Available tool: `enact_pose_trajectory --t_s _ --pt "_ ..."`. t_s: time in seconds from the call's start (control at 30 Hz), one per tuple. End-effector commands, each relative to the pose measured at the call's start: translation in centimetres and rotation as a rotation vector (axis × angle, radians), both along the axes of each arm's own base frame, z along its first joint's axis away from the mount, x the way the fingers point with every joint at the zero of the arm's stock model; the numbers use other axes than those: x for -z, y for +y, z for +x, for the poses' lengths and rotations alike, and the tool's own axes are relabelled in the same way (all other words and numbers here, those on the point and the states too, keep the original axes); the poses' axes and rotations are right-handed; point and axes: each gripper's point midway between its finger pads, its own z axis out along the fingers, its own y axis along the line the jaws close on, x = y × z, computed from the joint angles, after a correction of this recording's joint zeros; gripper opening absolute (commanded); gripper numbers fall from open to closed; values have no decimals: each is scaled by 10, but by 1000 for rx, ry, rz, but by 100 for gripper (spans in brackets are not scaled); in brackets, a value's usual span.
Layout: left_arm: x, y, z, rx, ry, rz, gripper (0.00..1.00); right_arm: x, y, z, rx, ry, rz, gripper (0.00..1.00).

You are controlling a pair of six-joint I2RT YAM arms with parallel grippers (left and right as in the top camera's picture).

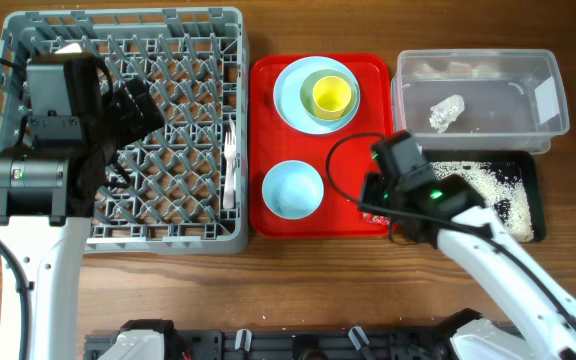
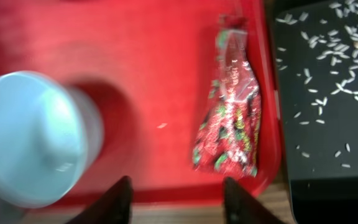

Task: Sort waste into correct bins and load items into the dishwasher rack

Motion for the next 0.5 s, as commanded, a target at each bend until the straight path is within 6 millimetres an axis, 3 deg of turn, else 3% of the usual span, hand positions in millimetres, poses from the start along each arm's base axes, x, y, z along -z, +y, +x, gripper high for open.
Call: enact_pose_trajectory --t_s 0.0,0.1,0.23,0.47 --pt "-4 4 0 -13 -11 10 100 24 -11 10 91 -56 -119 36" --pt "-4 4 0 -13 -11 10 100 44 -8 16 79 -44 -170 37" --pt "-4 4 0 -13 -11 10 100 71 -22 26 107 -36 -298 39" --pt "-4 4 0 -13 -11 10 100 87 -20 35 109 -45 -311 34"
